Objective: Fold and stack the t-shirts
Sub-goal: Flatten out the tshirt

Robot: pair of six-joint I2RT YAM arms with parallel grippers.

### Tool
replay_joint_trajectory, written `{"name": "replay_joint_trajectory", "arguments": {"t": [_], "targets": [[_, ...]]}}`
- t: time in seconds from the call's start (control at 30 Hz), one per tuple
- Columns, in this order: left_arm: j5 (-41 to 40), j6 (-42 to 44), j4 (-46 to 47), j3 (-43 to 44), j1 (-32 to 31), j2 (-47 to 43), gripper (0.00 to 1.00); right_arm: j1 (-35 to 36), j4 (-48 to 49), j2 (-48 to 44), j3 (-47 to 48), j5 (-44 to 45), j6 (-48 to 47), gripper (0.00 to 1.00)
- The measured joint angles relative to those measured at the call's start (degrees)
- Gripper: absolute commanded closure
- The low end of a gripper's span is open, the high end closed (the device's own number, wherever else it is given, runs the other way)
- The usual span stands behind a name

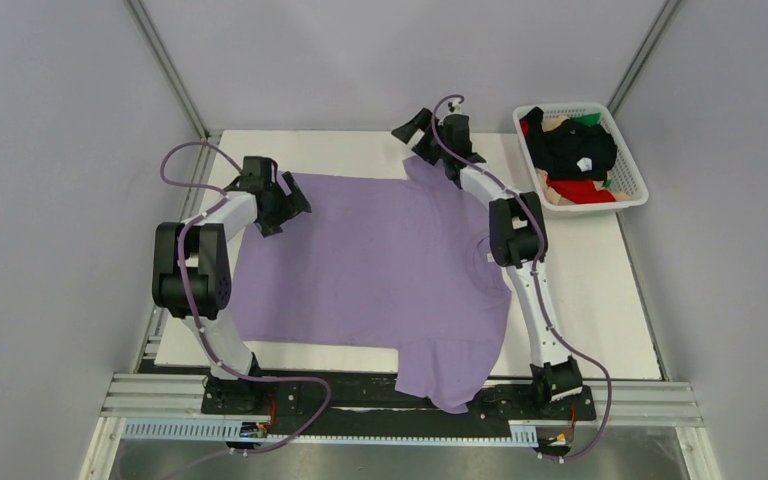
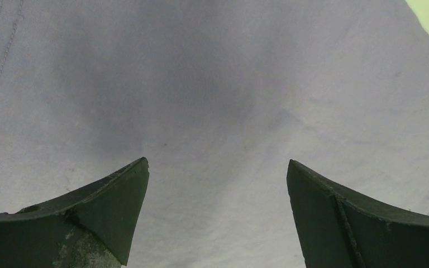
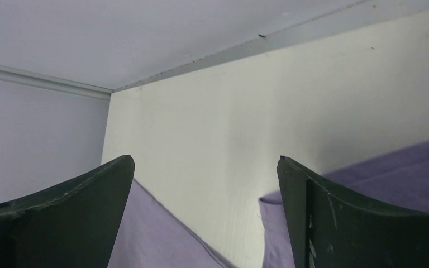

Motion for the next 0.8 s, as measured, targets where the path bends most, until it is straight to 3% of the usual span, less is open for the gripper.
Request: {"name": "replay_joint_trajectory", "arguments": {"t": [0.13,0.27,0.4,0.53,0.67,0.8], "targets": [[-0.11,0.37,-0.39,0.33,0.00,0.00,0.00,0.20,0.42,2.54,5.60,-0.02,-0.90,0.00],[-0.28,0.98,-1.09,0.85,0.00,0.00,0.00,0.15,-0.72,-0.33,4.07,0.00,-6.08,0.00],[-0.42,1.57,-2.19,1.75,0.00,-0.15,0.00,0.11,-7.76,-11.04,-6.19,1.25,-12.55,0.00],[-1.01,2.56,-4.70,1.79,0.00,-1.75,0.00,0.11,-13.16,-31.74,-28.39,4.81,-16.94,0.00],[-2.14,3.34,-7.37,1.75,0.00,-4.28,0.00,0.07,-17.25,-48.63,-44.24,7.78,-18.49,0.00],[-2.29,4.20,-8.81,1.75,0.00,-5.03,0.00,0.02,-20.57,-54.62,-52.00,9.73,-18.80,0.00]]}}
